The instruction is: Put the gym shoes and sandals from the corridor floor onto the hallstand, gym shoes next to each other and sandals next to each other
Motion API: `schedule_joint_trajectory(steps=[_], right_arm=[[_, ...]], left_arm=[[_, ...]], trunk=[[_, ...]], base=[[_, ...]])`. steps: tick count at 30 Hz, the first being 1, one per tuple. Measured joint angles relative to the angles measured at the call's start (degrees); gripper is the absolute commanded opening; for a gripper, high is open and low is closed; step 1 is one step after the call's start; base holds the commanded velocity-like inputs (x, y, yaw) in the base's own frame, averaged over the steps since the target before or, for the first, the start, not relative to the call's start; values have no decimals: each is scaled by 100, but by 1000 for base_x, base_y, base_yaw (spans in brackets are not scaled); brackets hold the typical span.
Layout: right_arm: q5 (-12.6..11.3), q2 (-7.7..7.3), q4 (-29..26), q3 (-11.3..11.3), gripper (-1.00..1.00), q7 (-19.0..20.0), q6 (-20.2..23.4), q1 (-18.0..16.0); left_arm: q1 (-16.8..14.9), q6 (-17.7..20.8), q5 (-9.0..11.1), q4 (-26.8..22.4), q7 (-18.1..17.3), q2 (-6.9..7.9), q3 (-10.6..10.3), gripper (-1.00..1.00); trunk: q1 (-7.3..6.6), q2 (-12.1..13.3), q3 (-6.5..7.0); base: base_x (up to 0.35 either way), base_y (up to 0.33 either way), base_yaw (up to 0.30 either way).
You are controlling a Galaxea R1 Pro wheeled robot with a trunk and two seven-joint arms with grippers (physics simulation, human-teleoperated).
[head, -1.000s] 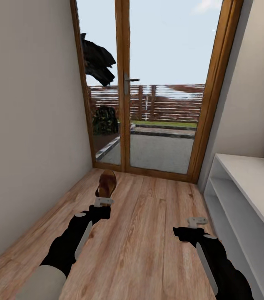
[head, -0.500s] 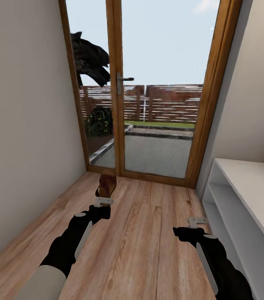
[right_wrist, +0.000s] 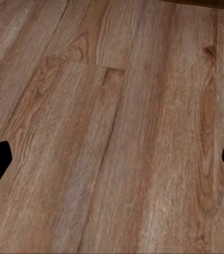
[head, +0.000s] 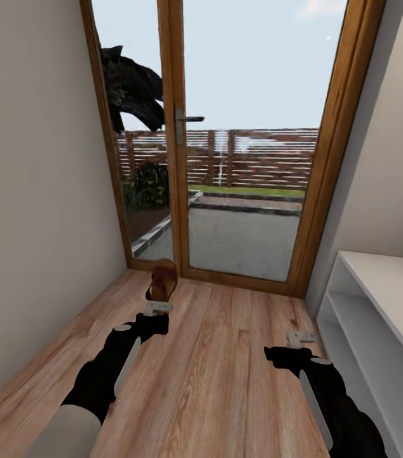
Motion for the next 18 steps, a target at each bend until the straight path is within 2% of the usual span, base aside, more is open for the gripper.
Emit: schedule_joint_trajectory(steps=[5,12,18], right_arm=[[-1,0,-1,-6,100,0,0,0],[-1,0,-1,-5,100,0,1,0],[-1,0,1,1,100,0,1,-1]], left_arm=[[3,0,0,0,0,0,0,-100],[3,-2,2,1,0,0,0,-100],[3,1,6,-2,0,1,1,-100]], trunk=[[0,0,0],[0,0,0],[0,0,0]], base=[[340,-15,0],[317,-122,7],[306,-142,167]])
